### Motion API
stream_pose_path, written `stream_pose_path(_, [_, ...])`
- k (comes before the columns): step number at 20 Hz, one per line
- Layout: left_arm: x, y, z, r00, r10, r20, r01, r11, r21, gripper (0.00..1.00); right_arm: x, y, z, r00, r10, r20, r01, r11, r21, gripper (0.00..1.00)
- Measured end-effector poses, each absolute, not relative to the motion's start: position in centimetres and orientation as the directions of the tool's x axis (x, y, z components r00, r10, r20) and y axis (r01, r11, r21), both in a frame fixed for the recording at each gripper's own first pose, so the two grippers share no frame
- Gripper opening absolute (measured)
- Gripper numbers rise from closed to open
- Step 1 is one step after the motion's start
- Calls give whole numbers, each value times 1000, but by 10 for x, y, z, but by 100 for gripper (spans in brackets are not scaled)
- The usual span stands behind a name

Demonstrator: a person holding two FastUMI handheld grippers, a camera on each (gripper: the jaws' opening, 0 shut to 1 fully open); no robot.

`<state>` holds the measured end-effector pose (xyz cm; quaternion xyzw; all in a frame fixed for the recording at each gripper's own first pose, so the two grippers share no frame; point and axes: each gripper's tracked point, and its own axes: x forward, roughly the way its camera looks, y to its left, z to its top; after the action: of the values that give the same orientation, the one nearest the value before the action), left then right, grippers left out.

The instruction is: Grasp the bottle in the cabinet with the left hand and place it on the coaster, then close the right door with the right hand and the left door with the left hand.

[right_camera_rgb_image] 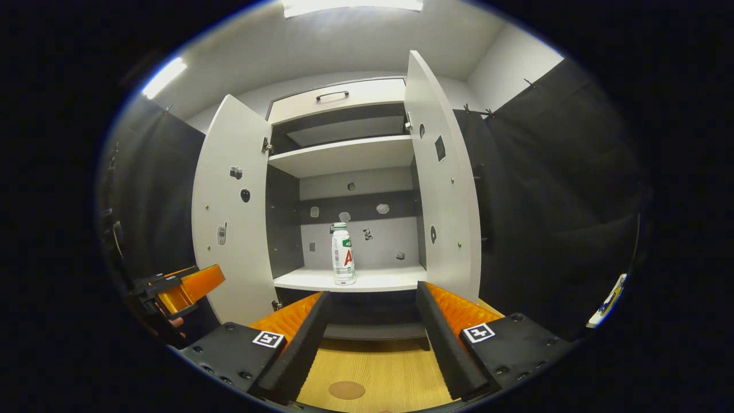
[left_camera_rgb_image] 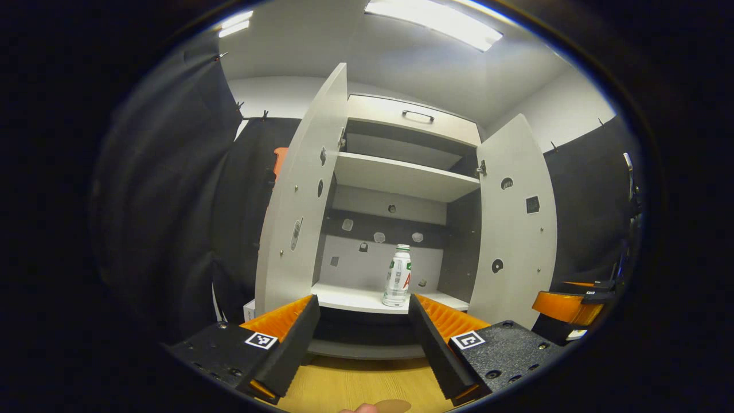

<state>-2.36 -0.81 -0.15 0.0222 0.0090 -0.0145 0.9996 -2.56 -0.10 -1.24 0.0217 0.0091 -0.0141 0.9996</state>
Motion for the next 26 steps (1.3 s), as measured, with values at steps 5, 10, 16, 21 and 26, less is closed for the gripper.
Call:
stream_pose_path(5, [-22,-10,-9,998,-55,-37,58,995,76,95,-18,0,-18,999,-44,-10,44,998,49,97])
stream_pose_path(10, [-16,-10,-11,998,-27,-58,32,996,83,95,-8,-18,-16,998,-63,1,63,997,48,97])
stream_pose_path(16, [13,-24,-12,998,36,-46,-34,998,44,94,2,-32,-9,1000,16,-2,-16,998,61,97])
stream_pose_path(21, [58,-52,-1,999,37,-33,-37,999,16,95,1,-49,-5,991,131,-24,-130,991,31,97])
stream_pose_path(26, [118,-92,-2,999,-48,-25,49,999,1,95,0,-69,-2,987,159,-13,-159,987,34,97])
